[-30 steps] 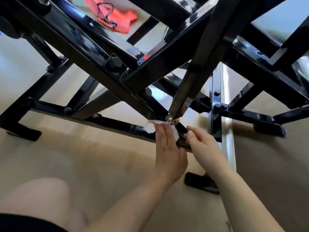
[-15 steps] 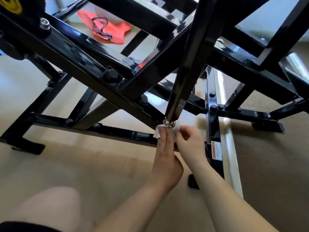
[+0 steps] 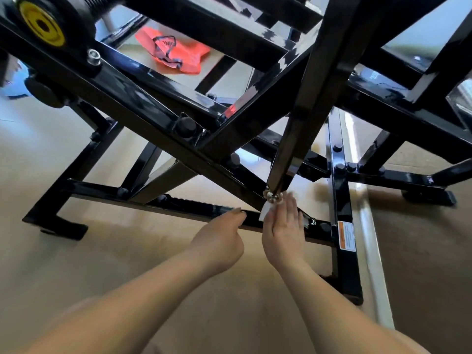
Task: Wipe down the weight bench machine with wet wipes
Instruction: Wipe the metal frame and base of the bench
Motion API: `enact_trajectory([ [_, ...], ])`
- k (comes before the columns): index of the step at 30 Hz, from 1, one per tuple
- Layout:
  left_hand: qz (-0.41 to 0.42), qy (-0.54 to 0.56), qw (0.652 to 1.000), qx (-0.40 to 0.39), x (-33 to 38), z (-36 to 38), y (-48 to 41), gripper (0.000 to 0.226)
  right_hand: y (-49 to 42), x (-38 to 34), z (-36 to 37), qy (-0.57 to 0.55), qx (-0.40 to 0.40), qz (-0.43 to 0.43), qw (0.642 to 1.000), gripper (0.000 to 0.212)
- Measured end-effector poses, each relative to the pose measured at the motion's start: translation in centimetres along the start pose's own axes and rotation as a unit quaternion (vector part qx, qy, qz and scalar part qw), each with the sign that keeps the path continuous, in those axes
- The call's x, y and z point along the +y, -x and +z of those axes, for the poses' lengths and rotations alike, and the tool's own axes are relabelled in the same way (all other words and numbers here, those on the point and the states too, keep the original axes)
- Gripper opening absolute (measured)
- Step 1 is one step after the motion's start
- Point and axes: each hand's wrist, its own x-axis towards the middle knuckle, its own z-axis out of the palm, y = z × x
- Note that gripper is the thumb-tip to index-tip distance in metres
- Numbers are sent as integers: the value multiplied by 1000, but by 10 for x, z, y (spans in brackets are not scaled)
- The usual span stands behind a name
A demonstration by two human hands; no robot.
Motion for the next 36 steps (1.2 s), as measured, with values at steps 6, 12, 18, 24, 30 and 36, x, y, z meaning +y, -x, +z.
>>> enact_trajectory([
  [6,0,-8,999,-53,10,22,-3,63,-1,23,-6,18,-2,19,1000,72],
  [12,35,-22,999,-19,17,19,-22,54,-5,5,-10,-74,43,-19,996,61],
  [18,59,-50,995,-57,21,34,-28,57,-22,69,-3,-86,62,72,992,79],
  [24,76,-21,995,-56,29,44,-39,50,-19,34,10,-101,97,-5,990,70],
  [30,29,-53,997,-40,29,39,-51,42,-22,65,12,-134,75,-39,987,66],
  [36,-6,-69,998,-10,8,33,-51,39,-20,43,20,-39,73,-51,995,81],
])
